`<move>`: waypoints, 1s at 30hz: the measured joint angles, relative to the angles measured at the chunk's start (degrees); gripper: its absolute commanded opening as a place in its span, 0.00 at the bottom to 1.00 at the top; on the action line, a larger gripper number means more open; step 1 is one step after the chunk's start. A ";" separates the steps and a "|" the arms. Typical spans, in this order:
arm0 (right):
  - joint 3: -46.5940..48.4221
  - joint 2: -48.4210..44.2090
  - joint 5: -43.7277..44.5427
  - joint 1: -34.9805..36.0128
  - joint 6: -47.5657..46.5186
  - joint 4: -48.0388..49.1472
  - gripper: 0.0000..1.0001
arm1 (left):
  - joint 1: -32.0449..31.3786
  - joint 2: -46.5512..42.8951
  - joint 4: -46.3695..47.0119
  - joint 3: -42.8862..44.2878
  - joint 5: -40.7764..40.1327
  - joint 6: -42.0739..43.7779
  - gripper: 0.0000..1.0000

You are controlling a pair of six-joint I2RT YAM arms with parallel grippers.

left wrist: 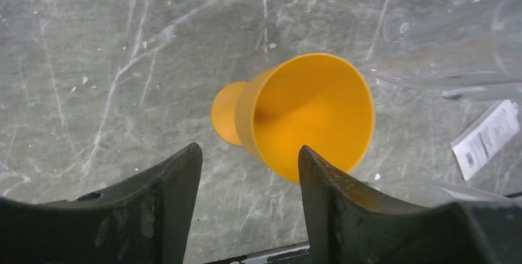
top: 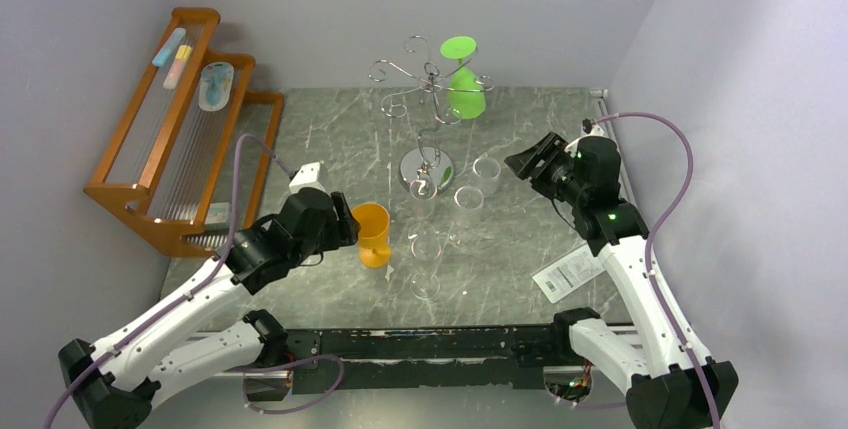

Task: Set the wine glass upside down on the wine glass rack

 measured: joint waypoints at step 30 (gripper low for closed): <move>5.95 -4.09 0.04 1.90 5.05 -0.28 0.58 | -0.04 -1.25 -1.42 9.77 -12.07 3.06 0.05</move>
